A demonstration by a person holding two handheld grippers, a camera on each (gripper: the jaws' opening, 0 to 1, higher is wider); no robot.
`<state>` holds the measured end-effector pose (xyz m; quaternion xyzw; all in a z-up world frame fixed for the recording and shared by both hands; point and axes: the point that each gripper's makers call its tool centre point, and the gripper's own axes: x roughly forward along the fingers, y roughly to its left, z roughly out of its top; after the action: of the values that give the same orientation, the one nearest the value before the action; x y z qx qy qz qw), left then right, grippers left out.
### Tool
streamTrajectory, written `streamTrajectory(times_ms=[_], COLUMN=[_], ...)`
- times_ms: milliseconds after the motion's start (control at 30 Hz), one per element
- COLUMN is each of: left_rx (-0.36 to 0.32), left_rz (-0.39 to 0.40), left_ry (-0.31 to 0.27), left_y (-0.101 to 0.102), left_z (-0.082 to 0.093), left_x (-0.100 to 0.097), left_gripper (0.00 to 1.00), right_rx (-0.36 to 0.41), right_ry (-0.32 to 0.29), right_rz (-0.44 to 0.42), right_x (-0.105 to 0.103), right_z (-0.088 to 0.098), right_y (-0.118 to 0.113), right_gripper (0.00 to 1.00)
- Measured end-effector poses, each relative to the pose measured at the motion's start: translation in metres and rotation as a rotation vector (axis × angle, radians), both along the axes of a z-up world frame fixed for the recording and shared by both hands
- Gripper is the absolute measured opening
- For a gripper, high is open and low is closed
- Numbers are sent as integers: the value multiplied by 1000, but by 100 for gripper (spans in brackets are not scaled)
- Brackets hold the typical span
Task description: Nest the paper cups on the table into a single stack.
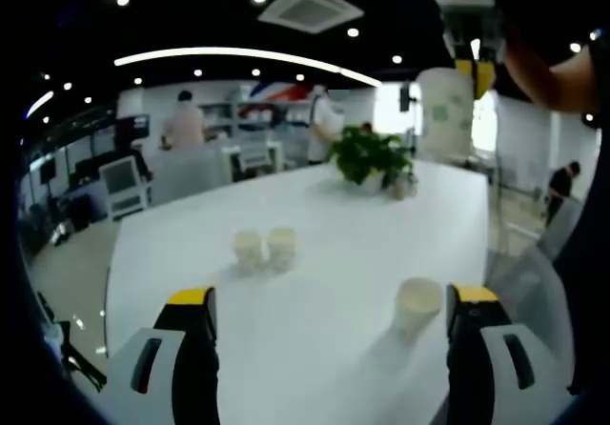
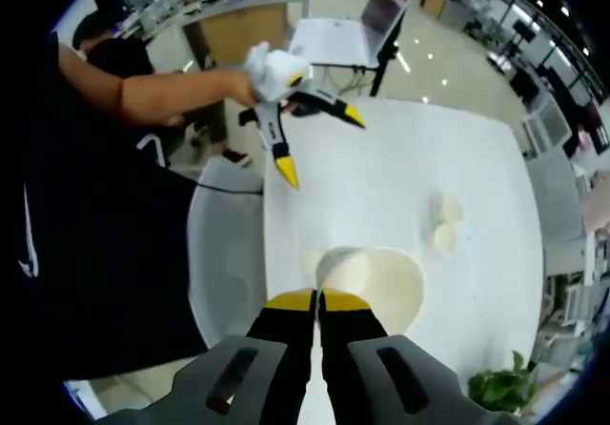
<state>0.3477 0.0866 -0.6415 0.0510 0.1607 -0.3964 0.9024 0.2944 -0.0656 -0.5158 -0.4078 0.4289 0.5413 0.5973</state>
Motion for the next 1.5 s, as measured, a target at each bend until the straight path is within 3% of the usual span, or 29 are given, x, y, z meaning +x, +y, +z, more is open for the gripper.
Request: streamTrajectory(times_ms=[767,1167,1500], left_rx=[17,16,16], left_rz=[35,40,49], left_ry=[13,25,39], left_y=[6,4,6], left_z=[-20,-24,-28], left_x=[1,0,-1], left_gripper=[99,99,99], right_rx=[-35,-59,-77], right_ry=[31,84,85], right_rz=[-21,-46,-45], right_x=[-5,-10,-12], right_z=[-57,-95,-112], right_y=[7,5,5], right_gripper=[0,0,0])
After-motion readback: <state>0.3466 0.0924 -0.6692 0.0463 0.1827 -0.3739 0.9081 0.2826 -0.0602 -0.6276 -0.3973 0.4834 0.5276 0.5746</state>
